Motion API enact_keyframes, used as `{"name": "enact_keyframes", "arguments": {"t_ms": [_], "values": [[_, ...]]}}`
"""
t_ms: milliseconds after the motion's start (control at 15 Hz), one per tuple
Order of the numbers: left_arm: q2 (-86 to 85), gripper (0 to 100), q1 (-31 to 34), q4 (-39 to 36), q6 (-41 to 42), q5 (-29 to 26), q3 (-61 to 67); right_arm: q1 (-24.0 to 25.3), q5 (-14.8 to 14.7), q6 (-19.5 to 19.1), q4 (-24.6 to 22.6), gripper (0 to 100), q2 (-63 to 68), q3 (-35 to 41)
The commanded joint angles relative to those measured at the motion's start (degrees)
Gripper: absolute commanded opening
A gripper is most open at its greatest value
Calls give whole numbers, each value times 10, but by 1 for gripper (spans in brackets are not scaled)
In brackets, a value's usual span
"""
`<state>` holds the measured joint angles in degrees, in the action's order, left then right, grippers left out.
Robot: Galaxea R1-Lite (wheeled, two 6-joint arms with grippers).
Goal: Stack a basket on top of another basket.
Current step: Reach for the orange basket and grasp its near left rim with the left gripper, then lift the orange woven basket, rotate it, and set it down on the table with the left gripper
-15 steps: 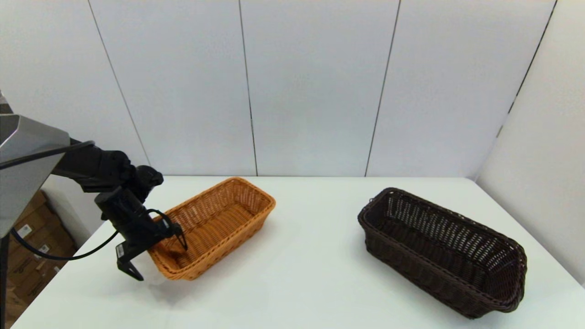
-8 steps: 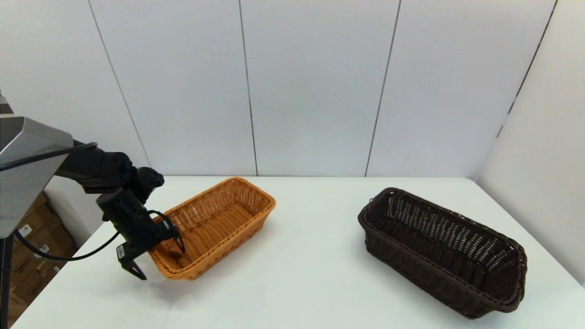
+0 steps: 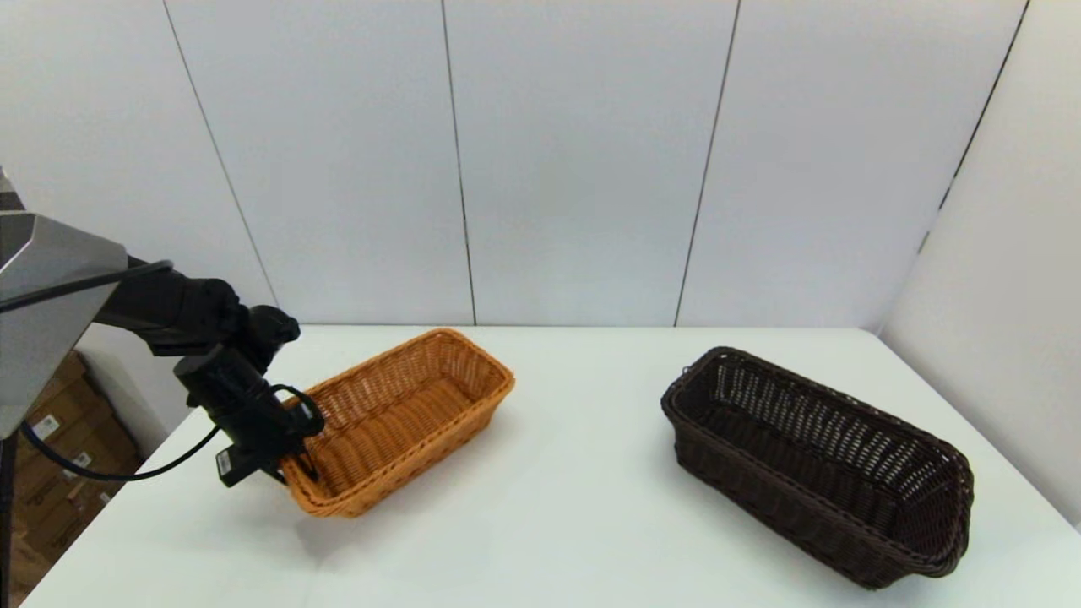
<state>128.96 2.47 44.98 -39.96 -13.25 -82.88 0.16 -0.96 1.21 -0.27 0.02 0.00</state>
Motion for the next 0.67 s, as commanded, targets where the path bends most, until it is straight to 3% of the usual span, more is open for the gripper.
{"name": "enact_keyframes", "arguments": {"t_ms": [67,267,667], "values": [[-21,0,5,8,3,-29,0,0,1,0,0,100,0,0],[-83,0,12,35,21,-73,-14,0,0,0,0,100,0,0],[-191,0,16,225,105,-115,-155,0,0,0,0,100,0,0]]}}
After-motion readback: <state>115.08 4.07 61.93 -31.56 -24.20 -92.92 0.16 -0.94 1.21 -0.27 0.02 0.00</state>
